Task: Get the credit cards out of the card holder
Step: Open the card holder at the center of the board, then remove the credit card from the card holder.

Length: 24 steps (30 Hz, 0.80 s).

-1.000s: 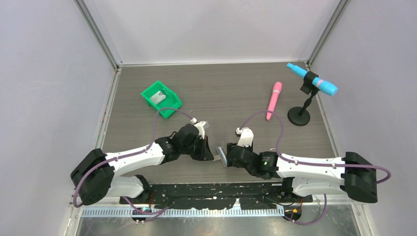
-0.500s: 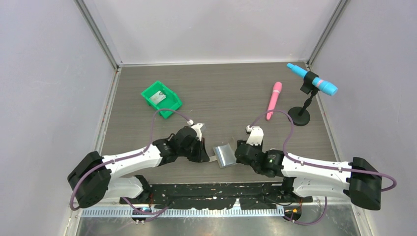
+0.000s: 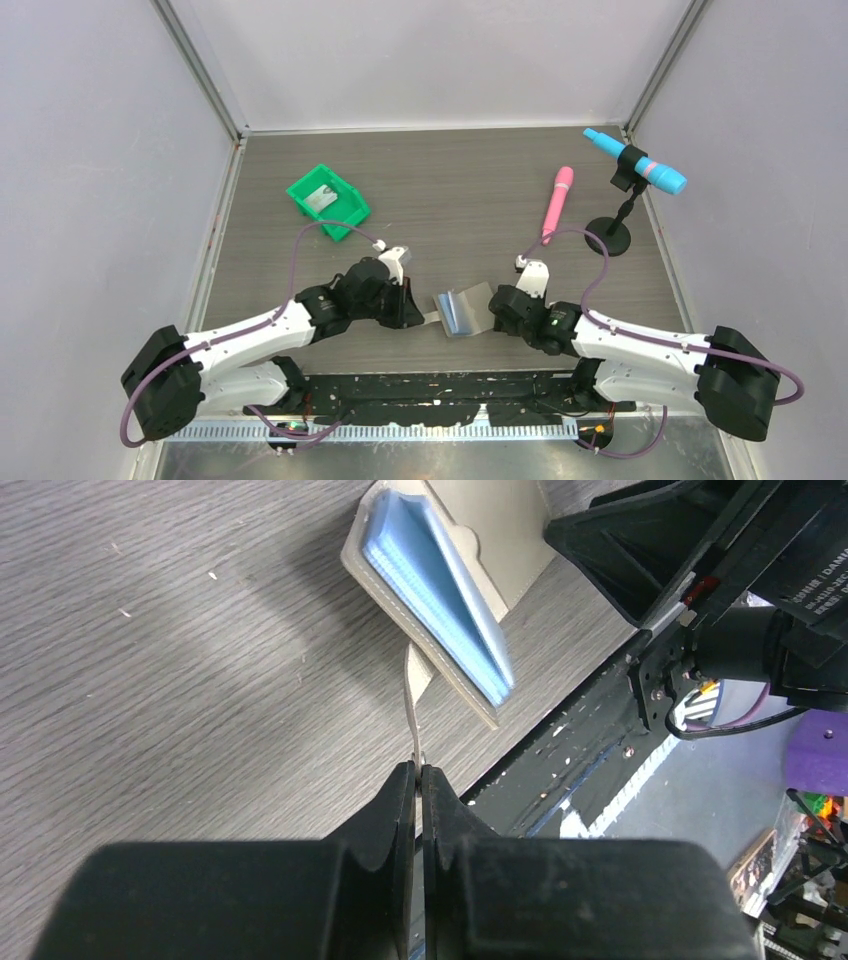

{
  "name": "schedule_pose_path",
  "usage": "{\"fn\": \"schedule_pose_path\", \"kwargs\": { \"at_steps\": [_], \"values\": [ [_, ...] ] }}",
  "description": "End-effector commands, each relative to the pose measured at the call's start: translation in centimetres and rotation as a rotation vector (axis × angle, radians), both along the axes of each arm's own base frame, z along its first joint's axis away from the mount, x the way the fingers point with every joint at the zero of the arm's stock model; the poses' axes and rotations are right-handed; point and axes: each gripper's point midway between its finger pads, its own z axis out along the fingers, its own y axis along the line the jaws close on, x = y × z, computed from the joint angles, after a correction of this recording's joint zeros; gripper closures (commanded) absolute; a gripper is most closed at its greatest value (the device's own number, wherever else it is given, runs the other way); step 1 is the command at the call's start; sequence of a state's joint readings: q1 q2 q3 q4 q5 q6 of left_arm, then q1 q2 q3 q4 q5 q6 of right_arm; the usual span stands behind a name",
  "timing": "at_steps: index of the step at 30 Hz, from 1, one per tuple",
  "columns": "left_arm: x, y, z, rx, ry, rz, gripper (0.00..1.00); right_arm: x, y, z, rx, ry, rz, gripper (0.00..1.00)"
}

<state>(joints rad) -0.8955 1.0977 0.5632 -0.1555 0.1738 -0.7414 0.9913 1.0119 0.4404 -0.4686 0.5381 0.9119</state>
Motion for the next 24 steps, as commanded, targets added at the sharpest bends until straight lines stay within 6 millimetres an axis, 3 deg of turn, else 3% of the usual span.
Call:
{"fn": "schedule_pose_path", "kwargs": {
  "at_steps": [1,8,21,24],
  "values": [
    [0.4,1.3,-0.5,0.031,-0.033,0.022,1.00,0.0,0.7,-0.6,0.053,0.009,0.007,0.43],
    [0.1,0.1,0.9,-0.046,-0.038,-0.012,1.00,0.2,3.3,0.9,0.089,0.025,0.104,0.44],
    [-0.1,-0.7,3.8,-0.128,-0.085,-0.053,1.00,0.7,4.9,10.7,0.256,-0.108,0.162,0.38],
    [0.0,-0.8,4.1,-0.135,-0.090,-0.055,1.00,0.8,6.0,12.9,0.307,-0.156,0.207,0.38]
  ]
}}
